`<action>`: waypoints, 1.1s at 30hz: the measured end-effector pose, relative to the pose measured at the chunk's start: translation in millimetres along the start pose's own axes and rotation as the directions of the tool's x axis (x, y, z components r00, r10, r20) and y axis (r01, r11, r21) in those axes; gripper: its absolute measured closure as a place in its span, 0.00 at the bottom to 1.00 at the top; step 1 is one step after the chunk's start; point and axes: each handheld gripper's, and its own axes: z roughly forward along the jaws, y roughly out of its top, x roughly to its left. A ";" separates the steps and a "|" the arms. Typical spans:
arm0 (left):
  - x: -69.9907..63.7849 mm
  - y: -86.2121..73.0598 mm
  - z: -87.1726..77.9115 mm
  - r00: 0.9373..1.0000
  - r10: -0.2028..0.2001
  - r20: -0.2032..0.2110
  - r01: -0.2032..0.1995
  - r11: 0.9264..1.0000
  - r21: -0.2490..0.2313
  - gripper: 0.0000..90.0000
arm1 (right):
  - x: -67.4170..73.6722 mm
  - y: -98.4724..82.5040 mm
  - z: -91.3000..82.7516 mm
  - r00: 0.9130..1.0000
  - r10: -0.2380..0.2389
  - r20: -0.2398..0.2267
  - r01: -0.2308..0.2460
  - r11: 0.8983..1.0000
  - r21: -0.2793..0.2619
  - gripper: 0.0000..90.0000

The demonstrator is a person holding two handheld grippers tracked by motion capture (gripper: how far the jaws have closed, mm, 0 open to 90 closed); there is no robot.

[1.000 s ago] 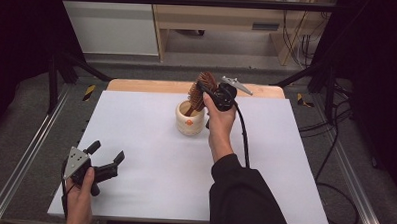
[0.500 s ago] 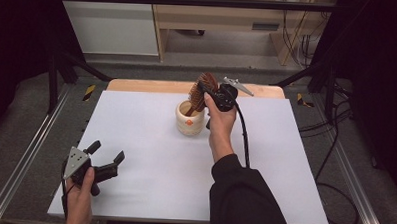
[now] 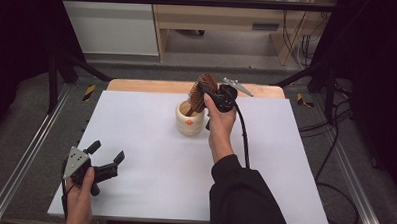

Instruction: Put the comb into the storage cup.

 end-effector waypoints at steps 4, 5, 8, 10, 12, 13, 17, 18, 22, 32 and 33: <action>-0.1 -0.1 0.1 1.000 -0.001 0.002 0.001 1.000 0.001 0.05 | -1.5 -0.7 0.1 1.000 0.009 0.002 -0.009 1.000 0.001 0.56; 0.0 -0.1 0.2 1.000 -0.002 0.002 0.002 1.000 0.001 0.05 | -1.8 -0.9 0.3 1.000 0.009 0.002 -0.009 1.000 0.002 0.56; 0.1 0.0 0.0 1.000 0.000 0.002 0.000 1.000 -0.001 0.05 | -2.4 -1.8 0.7 1.000 0.014 0.003 -0.014 1.000 0.004 0.56; 0.2 0.1 -0.1 1.000 0.000 0.001 0.000 1.000 -0.001 0.05 | -2.7 -2.8 1.3 1.000 0.014 0.003 -0.014 1.000 0.006 0.56; 0.3 0.0 0.1 1.000 -0.001 0.002 0.001 1.000 -0.001 0.05 | -2.8 -3.4 1.6 1.000 0.012 0.003 -0.012 1.000 0.005 0.56; 0.3 0.0 0.1 1.000 0.000 0.002 0.000 1.000 -0.001 0.05 | -2.8 -3.3 1.7 1.000 0.015 0.003 -0.015 1.000 0.006 0.56; 0.1 0.0 0.3 1.000 0.000 0.003 0.000 1.000 0.000 0.05 | -3.3 -3.3 1.9 1.000 0.020 0.004 -0.020 1.000 0.006 0.56; 0.0 0.0 0.3 1.000 0.000 0.003 0.000 1.000 0.000 0.05 | -3.8 -3.4 2.1 1.000 0.015 0.005 -0.015 1.000 0.006 0.56; 0.1 0.1 0.3 1.000 0.001 0.004 -0.001 1.000 0.000 0.05 | -4.7 -3.3 2.2 1.000 0.014 0.005 -0.014 1.000 0.008 0.55; 0.6 0.2 0.3 1.000 0.000 0.004 0.000 1.000 -0.002 0.05 | -9.8 -2.3 2.5 1.000 0.028 0.010 -0.029 0.999 0.020 0.54; 0.6 0.3 0.3 1.000 0.000 0.004 0.000 1.000 -0.002 0.05 | -10.0 -2.2 2.7 0.999 0.030 0.009 -0.031 0.999 0.021 0.54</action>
